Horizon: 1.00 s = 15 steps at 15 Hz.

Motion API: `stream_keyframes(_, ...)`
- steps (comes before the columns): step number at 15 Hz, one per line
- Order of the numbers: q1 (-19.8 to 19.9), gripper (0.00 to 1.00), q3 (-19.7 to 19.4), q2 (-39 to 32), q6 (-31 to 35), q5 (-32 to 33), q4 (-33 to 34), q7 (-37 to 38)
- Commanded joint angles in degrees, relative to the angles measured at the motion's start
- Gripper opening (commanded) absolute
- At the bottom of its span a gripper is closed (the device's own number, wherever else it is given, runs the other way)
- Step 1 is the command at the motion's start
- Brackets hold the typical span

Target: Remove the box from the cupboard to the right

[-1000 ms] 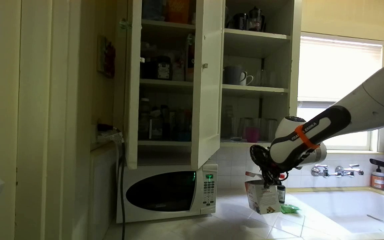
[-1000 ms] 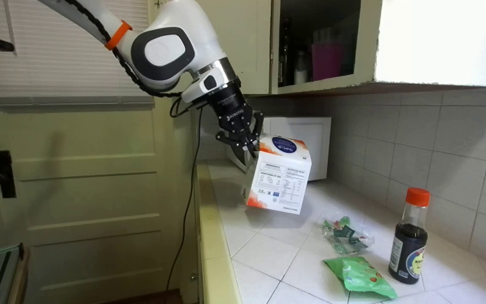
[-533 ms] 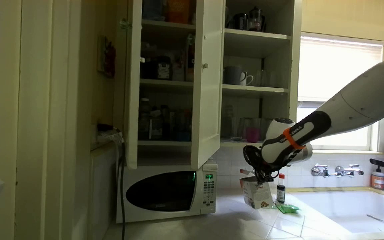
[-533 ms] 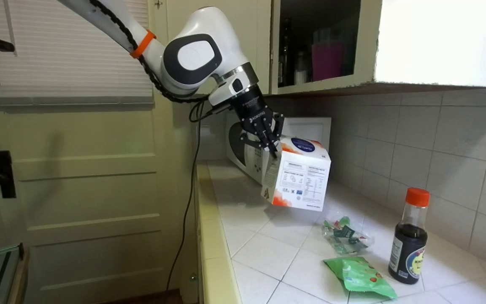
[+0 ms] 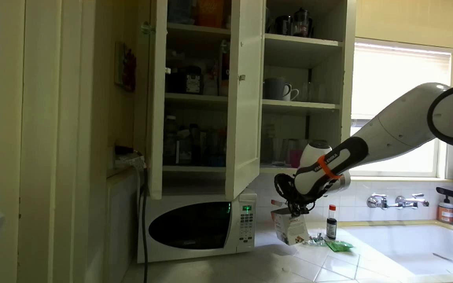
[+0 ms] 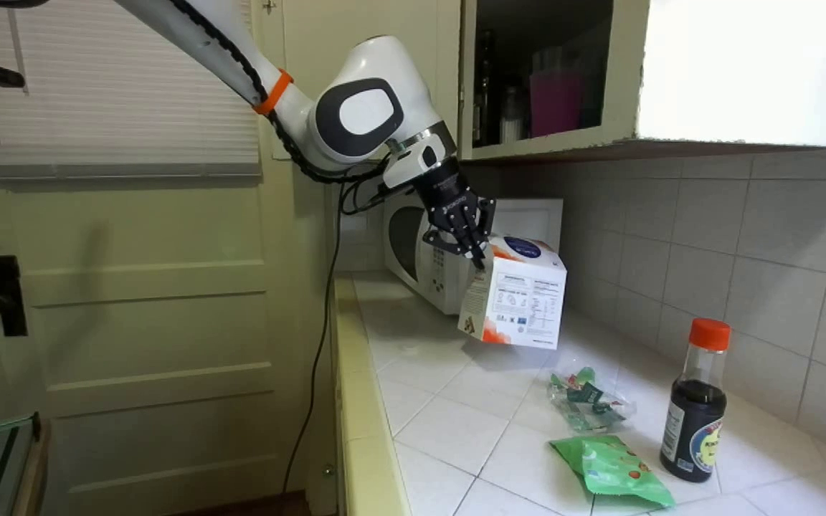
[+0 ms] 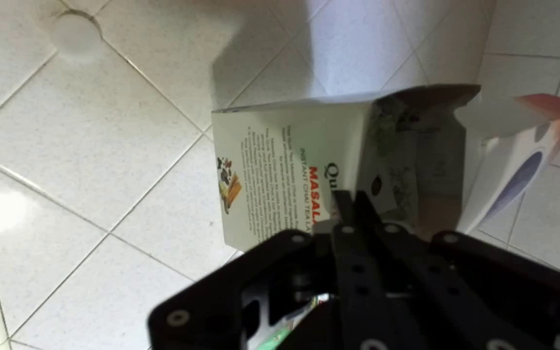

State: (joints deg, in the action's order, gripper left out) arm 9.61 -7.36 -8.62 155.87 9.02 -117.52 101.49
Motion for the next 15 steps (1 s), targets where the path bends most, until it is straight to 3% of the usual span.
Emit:
stream_keyframes(1,-2.56,0.01,-2.08,-1.13,2.31,-1.01,-0.21,1.42)
stream_keyframes(5,-3.15,0.01,-2.8,-1.34,3.6,-4.13,-2.55,2.55)
stream_keyframes(6,-2.71,0.28,-1.92,-1.14,3.23,-7.31,-3.08,0.08)
stream_keyframes(7,-2.37,0.29,-1.23,-0.97,3.14,-10.24,-3.64,-1.8)
stream_keyframes(11,-2.1,0.57,0.49,3.01,0.8,-21.17,-5.82,-9.2)
stream_keyframes(13,-2.97,0.73,-0.53,7.49,0.19,-20.18,-8.34,-8.63)
stream_keyframes(15,-2.85,0.86,-0.45,14.58,-5.92,-19.62,-11.23,-8.39)
